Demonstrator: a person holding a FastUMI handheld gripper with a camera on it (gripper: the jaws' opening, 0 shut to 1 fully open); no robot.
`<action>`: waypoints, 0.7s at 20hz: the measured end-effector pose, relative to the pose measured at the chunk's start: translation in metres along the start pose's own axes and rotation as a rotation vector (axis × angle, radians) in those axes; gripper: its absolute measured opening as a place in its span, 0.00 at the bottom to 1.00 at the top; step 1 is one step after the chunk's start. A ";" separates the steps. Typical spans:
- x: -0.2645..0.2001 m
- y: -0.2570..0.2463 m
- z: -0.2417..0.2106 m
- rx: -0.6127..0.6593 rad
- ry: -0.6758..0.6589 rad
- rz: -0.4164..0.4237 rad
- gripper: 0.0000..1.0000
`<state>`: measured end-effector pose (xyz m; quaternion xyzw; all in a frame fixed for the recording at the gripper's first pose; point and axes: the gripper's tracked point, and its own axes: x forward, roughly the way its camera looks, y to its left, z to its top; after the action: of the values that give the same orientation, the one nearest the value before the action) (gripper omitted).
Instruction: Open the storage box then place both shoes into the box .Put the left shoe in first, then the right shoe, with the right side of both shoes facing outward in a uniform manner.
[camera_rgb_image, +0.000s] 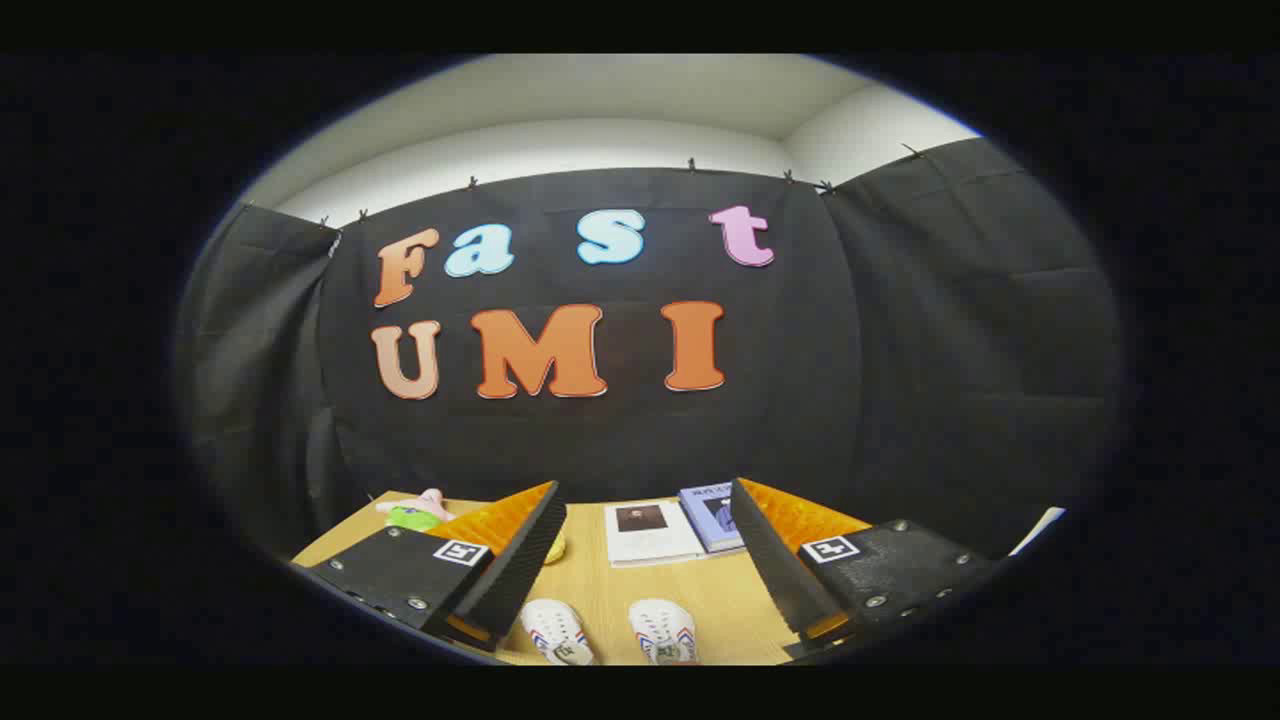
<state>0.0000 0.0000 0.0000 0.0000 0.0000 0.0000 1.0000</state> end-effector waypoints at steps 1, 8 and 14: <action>-0.002 0.001 0.002 0.001 -0.006 0.001 0.98; -0.008 0.006 0.004 0.034 -0.015 0.015 0.98; -0.010 0.013 0.001 0.022 -0.010 0.027 0.98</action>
<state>-0.0105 0.0125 0.0007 0.0108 -0.0048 0.0134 0.9998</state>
